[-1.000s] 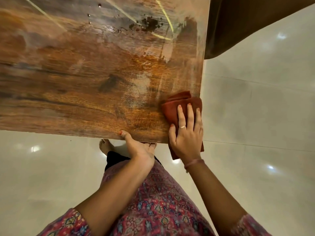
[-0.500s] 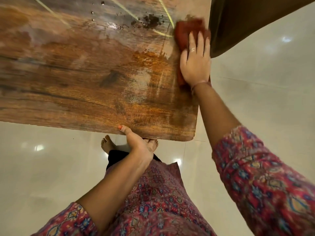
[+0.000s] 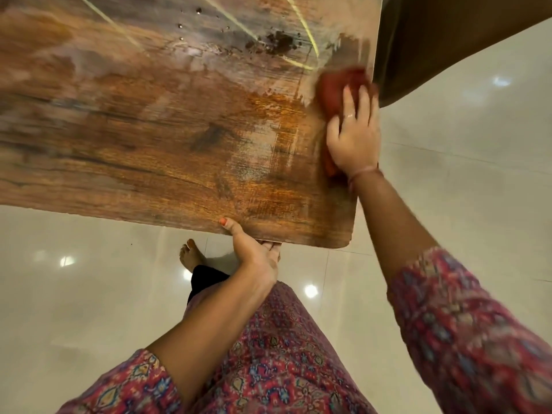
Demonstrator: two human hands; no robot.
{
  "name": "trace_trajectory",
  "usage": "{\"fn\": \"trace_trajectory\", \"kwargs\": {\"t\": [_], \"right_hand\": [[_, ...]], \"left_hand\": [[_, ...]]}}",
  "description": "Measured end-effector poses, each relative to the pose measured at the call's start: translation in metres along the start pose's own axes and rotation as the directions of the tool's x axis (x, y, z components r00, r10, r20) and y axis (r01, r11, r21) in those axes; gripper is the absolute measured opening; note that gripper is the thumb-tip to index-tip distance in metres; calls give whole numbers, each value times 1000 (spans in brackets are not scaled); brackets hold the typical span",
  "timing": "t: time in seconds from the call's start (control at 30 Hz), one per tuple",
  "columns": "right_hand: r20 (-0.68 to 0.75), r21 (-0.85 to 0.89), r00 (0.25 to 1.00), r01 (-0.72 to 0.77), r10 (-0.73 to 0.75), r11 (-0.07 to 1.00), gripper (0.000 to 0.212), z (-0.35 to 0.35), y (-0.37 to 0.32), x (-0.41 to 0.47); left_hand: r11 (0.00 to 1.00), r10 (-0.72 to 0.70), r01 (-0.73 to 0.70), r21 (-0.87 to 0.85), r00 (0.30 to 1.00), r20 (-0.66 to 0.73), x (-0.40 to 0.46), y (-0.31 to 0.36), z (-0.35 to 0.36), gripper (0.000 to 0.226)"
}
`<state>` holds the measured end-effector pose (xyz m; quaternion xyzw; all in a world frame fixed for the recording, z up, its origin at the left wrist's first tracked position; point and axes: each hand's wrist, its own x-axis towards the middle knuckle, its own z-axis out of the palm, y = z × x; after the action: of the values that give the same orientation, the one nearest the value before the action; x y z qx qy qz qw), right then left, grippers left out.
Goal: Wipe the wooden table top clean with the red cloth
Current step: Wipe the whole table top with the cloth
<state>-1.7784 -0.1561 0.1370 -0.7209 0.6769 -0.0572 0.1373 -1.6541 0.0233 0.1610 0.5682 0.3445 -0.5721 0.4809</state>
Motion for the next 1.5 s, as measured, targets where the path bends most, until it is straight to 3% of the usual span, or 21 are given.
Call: {"fn": "trace_trajectory", "kwargs": {"t": [0.1, 0.17, 0.27, 0.33, 0.43, 0.53, 0.57, 0.63, 0.7, 0.8, 0.83, 0.9, 0.97, 1.03, 1.1, 1.2, 1.27, 1.33, 1.43, 1.5], "right_hand": [[8, -3, 990, -140, 140, 990, 58, -3, -15, 65], [2, -45, 988, -155, 155, 987, 59, 2, -32, 64], [61, 14, 986, 153, -154, 988, 57, 15, -58, -7], [133, 120, 919, 358, -372, 926, 55, 22, -65, -80], [219, 198, 825, 486, -522, 851, 52, 22, -52, -129], [279, 186, 717, 612, -639, 768, 52, 13, -39, -86], [265, 174, 725, 613, -636, 771, 52, 12, -41, -61], [204, 125, 822, 518, -532, 846, 53, 10, -48, -6], [130, 58, 925, 353, -357, 934, 53, 7, -61, 43], [53, 7, 992, 111, -111, 994, 54, 13, -84, 66], [37, -9, 996, 82, -82, 997, 54, 17, -93, 54], [42, -38, 983, 182, -181, 982, 55, 28, -103, 7], [98, -14, 914, 397, -394, 918, 55, 35, -98, -53], [174, 10, 800, 581, -574, 814, 52, 35, -83, -104], [255, 32, 695, 689, -672, 724, 50, 30, -64, -121], [345, 38, 558, 795, -754, 606, 52, 19, -48, -76], [320, 20, 632, 741, -706, 671, 53, 16, -51, -20], [237, -24, 790, 587, -566, 809, 55, 10, -51, 38], [62, -55, 976, 212, -208, 976, 54, -1, -45, 96], [-24, -10, 997, -79, 79, 997, 53, -4, -41, 111]], "left_hand": [[999, 22, -20, -50, 999, 48, 5, 1, -5, 86], [998, 20, -16, -68, 998, 62, 7, 0, -7, 85], [996, 9, 2, -85, 991, 130, 6, 0, -10, 84], [994, -13, 34, -108, 982, 190, 5, 3, -11, 87], [987, -31, 71, -144, 965, 260, 3, 10, -16, 94], [979, 11, 33, -200, 976, 218, 3, 23, -19, 96], [974, 26, 20, -226, 980, 199, 4, 28, -21, 96], [966, 37, 12, -260, 982, 183, 5, 35, -24, 95], [965, 39, 10, -263, 983, 182, 4, 37, -26, 93], [969, 42, -5, -248, 989, 142, 3, 37, -26, 91], [971, 35, -1, -240, 990, 139, 1, 38, -25, 91], [972, 14, 23, -236, 988, 152, 0, 39, -24, 93], [975, 20, 14, -222, 989, 150, -1, 38, -23, 91], [975, 58, -30, -221, 991, 124, 3, 37, -24, 80], [982, 52, -29, -186, 991, 120, 4, 36, -25, 79], [978, 15, 23, -208, 984, 180, 5, 37, -28, 95], [972, -3, 42, -233, 986, 166, 4, 40, -29, 99], [969, -16, 49, -240, 991, 135, 4, 40, -30, 99], [972, -28, 57, -227, 992, 127, 5, 39, -30, 99], [976, -36, 64, -208, 990, 138, 5, 39, -29, 97]]}}
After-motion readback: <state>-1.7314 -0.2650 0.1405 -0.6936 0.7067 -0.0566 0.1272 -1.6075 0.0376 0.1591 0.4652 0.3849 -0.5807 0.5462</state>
